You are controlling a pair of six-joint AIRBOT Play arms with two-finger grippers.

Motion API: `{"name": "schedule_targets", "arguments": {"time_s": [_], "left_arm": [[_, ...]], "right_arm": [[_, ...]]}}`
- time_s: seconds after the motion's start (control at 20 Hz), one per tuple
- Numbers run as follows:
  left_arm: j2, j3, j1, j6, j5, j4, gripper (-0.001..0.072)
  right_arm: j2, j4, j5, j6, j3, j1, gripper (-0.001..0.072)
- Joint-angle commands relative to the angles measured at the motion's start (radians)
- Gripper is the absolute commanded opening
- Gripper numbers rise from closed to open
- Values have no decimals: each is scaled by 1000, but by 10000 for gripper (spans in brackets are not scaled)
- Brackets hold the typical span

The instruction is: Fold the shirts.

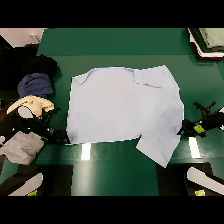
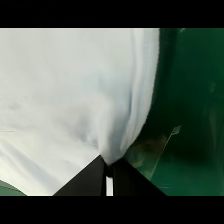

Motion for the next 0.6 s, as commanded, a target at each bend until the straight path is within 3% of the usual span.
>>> {"name": "schedule_targets", "arguments": {"time_s": [0.0, 0.1, 0.15, 0.2, 0.25, 0.55], "left_arm": [[-1, -36, 0, -4, 85, -50, 425], [-1, -42, -1, -4, 87, -72, 423], [-1, -43, -1, -5, 95, -72, 388], [0, -43, -1, -4, 106, -74, 135], [0, -43, -1, -6, 121, -76, 26], [13, 34, -1, -9, 100, -71, 18]], "right_arm": [[1, 0, 2, 0, 1, 1, 18], [1, 0, 2, 0, 1, 1, 18], [1, 0, 2, 0, 1, 1, 18], [1, 0, 2, 0, 1, 1, 18], [1, 0, 2, 0, 1, 1, 18], [33, 8, 3, 0, 2, 1, 17]]}}
